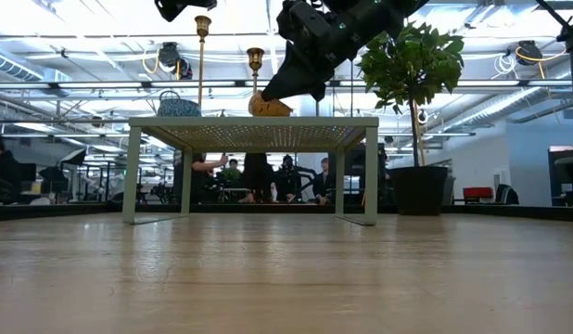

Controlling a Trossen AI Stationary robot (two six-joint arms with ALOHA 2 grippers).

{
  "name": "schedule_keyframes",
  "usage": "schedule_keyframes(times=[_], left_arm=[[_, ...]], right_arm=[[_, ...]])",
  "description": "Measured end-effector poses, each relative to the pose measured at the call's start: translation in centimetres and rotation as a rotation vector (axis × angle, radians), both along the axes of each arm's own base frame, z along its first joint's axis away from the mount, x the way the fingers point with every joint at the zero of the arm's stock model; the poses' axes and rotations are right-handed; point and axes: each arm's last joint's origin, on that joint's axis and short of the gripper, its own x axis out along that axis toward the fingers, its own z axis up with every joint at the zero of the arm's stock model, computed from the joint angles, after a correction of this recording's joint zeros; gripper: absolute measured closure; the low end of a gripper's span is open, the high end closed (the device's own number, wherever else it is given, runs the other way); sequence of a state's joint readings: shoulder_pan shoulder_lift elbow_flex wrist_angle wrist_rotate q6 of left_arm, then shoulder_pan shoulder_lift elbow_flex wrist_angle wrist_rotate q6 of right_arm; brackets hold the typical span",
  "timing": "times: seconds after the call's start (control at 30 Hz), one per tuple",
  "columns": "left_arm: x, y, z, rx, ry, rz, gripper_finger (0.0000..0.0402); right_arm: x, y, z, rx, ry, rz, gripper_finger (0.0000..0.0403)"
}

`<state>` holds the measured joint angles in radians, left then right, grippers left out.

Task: Pick & Place candle stick holders
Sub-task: Put the orange scented candle on top of the shelf, then put the blue scented candle on top of the shelf

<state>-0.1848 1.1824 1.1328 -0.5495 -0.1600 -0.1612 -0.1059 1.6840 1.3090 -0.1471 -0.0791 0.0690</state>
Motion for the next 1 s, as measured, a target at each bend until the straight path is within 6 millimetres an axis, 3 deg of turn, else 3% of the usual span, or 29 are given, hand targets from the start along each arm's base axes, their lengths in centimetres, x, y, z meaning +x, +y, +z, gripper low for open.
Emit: schedule_keyframes(times=[0.63,0.83,1.0], left_arm=[[0.0,0.0,0.0,-0.005,0.000,0.003,0.0298],[0.0,0.0,0.0,-0.001,0.000,0.000,0.0298],[0.0,0.0,0.0,0.000,0.000,0.000,0.0298]], right_arm=[[0.0,-0.6,0.3,-0.030,-0.019,0.001,0.0296],[-1.4,0.7,2.6,-0.062,-0.058,0.052,0.0282],[-3.5,3.0,4.0,-0.066,0.004,0.122,0.0278]])
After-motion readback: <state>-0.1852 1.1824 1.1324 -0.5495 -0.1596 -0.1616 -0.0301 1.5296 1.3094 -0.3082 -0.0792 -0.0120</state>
